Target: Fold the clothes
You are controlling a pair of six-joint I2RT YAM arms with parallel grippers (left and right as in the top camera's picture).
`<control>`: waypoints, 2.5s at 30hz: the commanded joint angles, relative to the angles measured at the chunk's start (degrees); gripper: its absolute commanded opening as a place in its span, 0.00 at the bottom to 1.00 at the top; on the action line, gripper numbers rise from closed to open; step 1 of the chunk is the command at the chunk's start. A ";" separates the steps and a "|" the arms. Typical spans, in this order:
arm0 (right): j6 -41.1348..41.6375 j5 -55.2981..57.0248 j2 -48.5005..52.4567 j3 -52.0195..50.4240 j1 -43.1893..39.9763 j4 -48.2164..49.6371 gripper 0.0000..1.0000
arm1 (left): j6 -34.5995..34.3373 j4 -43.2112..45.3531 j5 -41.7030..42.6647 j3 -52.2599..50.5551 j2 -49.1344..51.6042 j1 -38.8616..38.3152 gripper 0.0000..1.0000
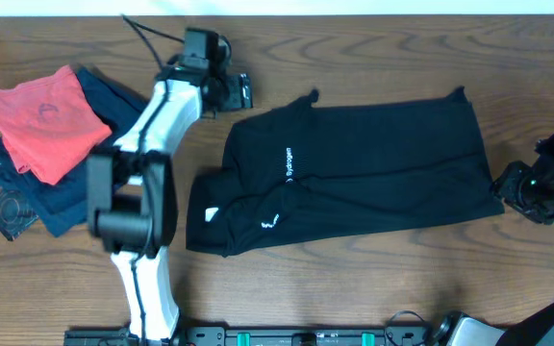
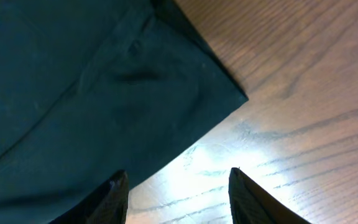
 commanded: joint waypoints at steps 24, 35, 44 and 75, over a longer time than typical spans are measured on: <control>-1.38 -0.66 -0.48 0.70 0.79 0.31 0.48 | -0.46 -2.43 2.01 1.49 4.96 -4.00 0.06; -6.56 -0.68 10.38 8.46 7.39 3.85 0.57 | -3.69 -9.73 2.89 1.49 -4.85 -4.46 0.06; -8.41 -3.17 35.87 32.39 11.80 13.44 0.69 | -4.33 -13.55 2.84 1.36 -4.81 -5.25 0.06; -4.20 11.80 54.93 39.39 18.73 25.11 0.07 | -4.70 -14.05 2.43 0.46 -4.72 -5.25 0.06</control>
